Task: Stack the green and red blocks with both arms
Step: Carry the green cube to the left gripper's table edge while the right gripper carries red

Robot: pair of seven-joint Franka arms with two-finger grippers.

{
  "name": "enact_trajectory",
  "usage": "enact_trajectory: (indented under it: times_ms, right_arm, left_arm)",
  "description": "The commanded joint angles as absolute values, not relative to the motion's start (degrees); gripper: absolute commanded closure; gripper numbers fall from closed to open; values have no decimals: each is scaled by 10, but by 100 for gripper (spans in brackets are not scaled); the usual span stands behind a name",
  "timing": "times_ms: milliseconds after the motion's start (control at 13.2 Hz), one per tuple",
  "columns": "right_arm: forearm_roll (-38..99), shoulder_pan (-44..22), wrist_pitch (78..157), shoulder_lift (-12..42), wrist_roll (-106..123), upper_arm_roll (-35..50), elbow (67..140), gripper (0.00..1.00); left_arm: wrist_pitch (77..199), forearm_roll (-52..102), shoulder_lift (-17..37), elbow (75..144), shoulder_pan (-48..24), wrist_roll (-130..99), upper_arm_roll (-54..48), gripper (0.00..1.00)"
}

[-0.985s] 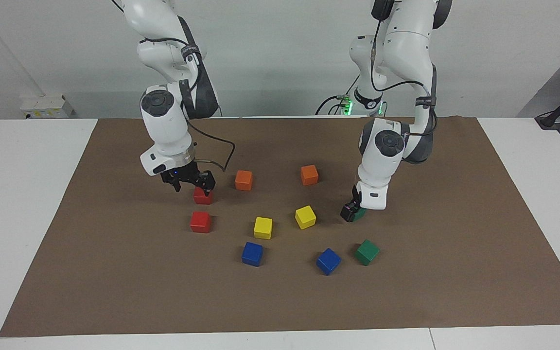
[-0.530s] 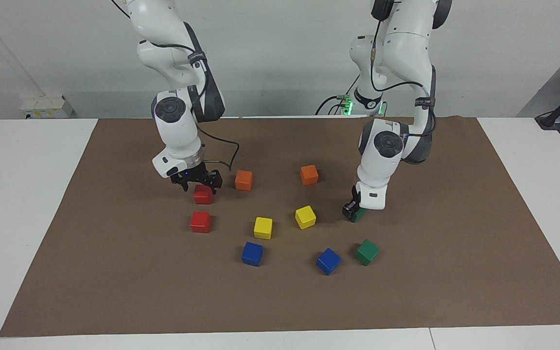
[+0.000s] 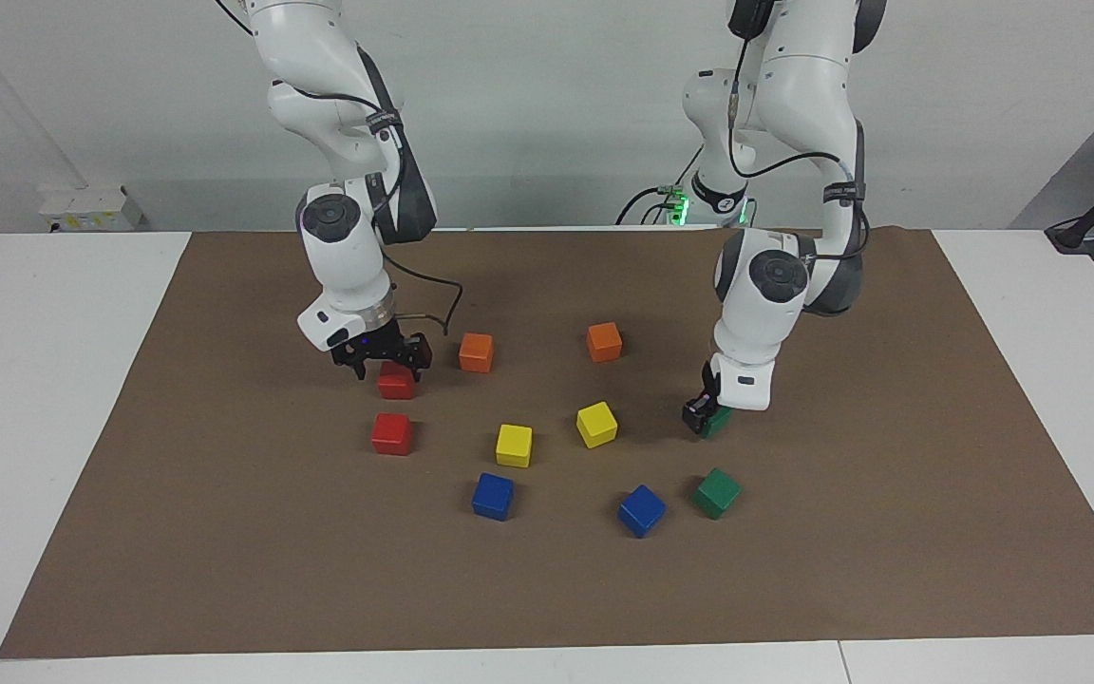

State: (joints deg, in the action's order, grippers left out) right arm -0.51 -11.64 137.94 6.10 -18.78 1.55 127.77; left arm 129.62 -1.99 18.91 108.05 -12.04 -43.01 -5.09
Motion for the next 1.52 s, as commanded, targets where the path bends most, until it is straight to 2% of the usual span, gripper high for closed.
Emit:
enact_trajectory:
  times_ms: [0,379,606,682,758,833,909,1061,1212,1364,1439]
  right_arm:
    - [3,-110,1417,67,-171,18,1293,0]
    - [3,-111,1436,74,-173,18,1303,0]
    - [3,-115,1436,72,-177,18,1310,1]
    - [3,-115,1435,72,-177,18,1310,17]
    - [3,-115,1434,72,-177,18,1310,44]
    - [3,-115,1431,72,-176,18,1310,77]
    - [3,-115,1427,72,-177,18,1307,100]
    - [3,-110,1406,73,-174,18,1288,100]
    - [2,-85,1298,74,-146,17,1204,100]
    - [2,-34,1235,76,-61,17,1138,100]
    - [2,-10,1233,76,-25,17,1127,100]
  left_arm:
    - [1248,-29,149,1083,-42,-230,-52,100]
    - [1265,-27,144,1093,114,23,-54,100]
    - [1340,-27,148,1138,155,78,-54,100]
    - [1369,-26,154,1149,160,86,-53,100]
    - [1389,-27,163,1159,160,87,-53,100]
    - [1406,-27,172,1162,161,87,-53,100]
    - [1411,-27,176,1162,161,87,-53,100]
    - [1412,-27,181,1161,160,88,-53,100]
    - [1414,-27,186,1161,159,90,-53,100]
    - [1419,-27,191,1161,157,100,-53,100]
    - [1424,-27,191,1162,156,110,-52,7]
